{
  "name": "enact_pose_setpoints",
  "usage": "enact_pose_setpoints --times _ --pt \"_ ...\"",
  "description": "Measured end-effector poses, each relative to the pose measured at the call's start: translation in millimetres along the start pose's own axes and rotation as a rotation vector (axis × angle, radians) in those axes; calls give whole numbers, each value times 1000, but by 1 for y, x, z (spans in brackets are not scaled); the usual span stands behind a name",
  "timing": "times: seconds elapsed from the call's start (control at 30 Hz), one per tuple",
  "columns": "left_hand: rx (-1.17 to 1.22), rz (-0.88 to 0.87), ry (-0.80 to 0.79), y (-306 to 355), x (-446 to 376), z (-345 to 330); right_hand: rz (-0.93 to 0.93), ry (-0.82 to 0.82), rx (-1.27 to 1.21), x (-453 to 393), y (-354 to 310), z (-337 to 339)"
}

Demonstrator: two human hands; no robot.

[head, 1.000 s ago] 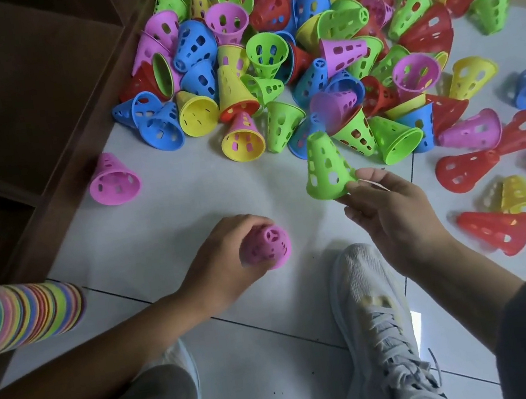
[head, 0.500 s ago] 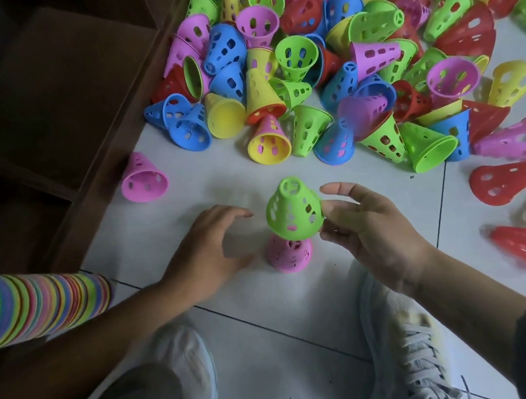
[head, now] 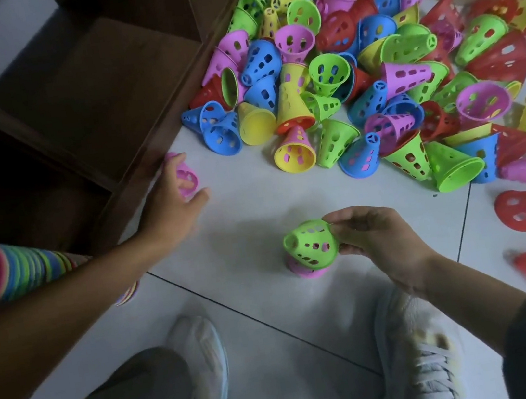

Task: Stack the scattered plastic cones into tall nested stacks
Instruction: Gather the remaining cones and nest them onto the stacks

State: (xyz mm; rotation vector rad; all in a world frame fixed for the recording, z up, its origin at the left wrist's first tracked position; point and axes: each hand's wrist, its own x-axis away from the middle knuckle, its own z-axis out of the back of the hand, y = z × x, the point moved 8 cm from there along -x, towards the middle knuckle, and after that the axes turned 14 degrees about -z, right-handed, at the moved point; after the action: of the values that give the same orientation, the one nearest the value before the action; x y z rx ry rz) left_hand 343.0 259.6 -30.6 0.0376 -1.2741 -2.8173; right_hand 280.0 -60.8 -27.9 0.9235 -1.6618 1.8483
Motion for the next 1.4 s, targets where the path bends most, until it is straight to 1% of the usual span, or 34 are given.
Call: enact_pose_setpoints --times 0.07,0.23,0.33,0.4,0.57,0.7,0.8,0.9,1.07,1.2,1.27,1.33,1.4 --pt "16 69 -32 -3 -8 1 -10 14 35 -1 1 1" --pt "50 98 -57 8 -14 14 0 66 231 -6 4 1" --pt "165 217 -4 -1 -5 23 2 75 308 -12 2 0" --pt "259 252 28 -2 4 25 11 71 368 -19 -2 1" --pt "351 141 184 24 20 37 49 54 522 -28 -12 1" --pt "467 136 217 49 33 27 76 53 579 -36 -21 3" --pt "590 130 192 65 45 12 105 61 571 -42 -35 7" --pt "758 154 161 77 57 -6 151 74 494 -45 -58 8" --pt "1023 285 72 85 80 -36 175 38 349 -49 -87 5" --pt "1046 318 -78 91 94 -57 112 -51 310 -58 -93 -8" --pt "1044 321 -152 94 98 -65 49 -94 258 -65 -91 -15" --pt "1021 311 -210 96 100 -71 -24 -141 198 -70 -87 -20" --pt "959 282 -264 98 100 -74 -50 -154 181 -73 -84 -23"
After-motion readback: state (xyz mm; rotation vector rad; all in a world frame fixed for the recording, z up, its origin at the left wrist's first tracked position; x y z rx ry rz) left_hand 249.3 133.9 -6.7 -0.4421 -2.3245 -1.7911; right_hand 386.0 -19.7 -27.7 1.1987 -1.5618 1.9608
